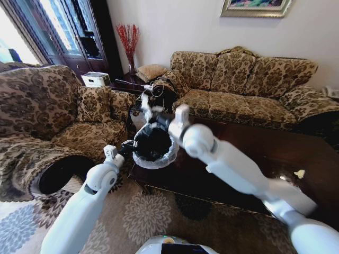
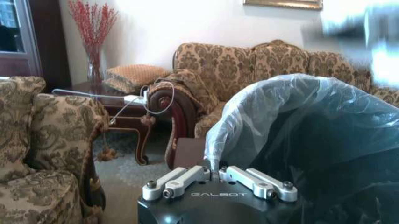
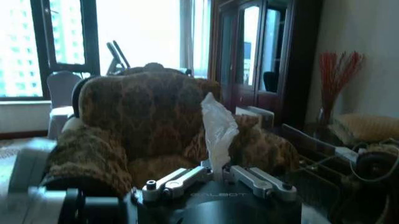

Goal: Move to the front of the table and place the trash on the table into the trash bin.

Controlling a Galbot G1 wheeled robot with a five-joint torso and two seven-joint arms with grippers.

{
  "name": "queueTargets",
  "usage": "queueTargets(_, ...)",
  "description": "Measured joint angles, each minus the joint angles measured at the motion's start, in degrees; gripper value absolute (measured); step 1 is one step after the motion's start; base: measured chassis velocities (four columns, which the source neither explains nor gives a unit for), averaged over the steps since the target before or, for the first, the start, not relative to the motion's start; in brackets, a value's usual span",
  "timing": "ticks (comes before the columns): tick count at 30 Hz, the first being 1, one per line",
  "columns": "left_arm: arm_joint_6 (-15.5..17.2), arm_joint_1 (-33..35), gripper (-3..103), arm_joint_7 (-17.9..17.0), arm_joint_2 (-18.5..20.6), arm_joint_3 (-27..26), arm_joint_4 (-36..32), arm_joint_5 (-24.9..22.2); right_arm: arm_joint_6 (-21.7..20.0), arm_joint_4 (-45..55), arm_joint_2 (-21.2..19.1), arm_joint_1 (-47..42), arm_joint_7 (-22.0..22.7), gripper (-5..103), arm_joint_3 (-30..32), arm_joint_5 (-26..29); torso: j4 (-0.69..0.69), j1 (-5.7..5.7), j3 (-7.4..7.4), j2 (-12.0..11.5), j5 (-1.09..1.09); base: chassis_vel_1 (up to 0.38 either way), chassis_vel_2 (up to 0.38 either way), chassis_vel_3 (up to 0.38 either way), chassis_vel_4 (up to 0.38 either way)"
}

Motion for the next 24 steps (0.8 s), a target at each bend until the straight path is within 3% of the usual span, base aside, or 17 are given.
queueTargets(3,0.2,-0.3,1,0.0,0.9,0.0,0.0,-0.4,-0.6,-0.2,-0.7,-1.6,1.3,-3,-0.8,-1.8,-0.02,0.0,0.0,0.0,0.01,0.0,0.0,0.0,0.0)
queueTargets(7,0.3,-0.8,1,-0.1,1.3,0.1,0.4,-0.5,-0.6,-1.2,0.0,-2.2,2.3,8,-1.5,-2.6,-0.01,0.0,0.0,0.0,0.0,0.0,0.0,0.0,0.0)
queueTargets(14,1.0,-1.3,1,-0.1,2.0,0.7,0.6,-0.6,-0.5,-2.1,0.6,-2.6,2.8,40,-2.2,-3.5,0.01,0.0,0.0,0.0,-0.01,0.0,0.0,0.0,0.0)
queueTargets(18,1.0,-1.3,1,-0.1,2.0,0.7,0.7,-0.6,-0.4,-2.2,0.6,-2.6,2.2,45,-1.7,-3.6,0.01,0.01,0.0,0.0,-0.01,0.0,0.0,0.0,0.0)
queueTargets(23,1.0,-1.5,1,-0.2,1.7,0.8,0.9,-0.6,-0.1,-2.1,1.0,-2.4,1.6,73,-1.5,-3.6,0.02,0.0,0.0,0.0,-0.02,0.0,0.0,0.0,0.0)
queueTargets(24,1.0,-1.5,1,-0.2,1.7,0.8,0.9,-0.6,-0.1,-2.1,1.0,-2.4,1.6,73,-1.5,-3.6,0.02,0.0,0.0,0.0,-0.02,0.0,0.0,0.0,0.0)
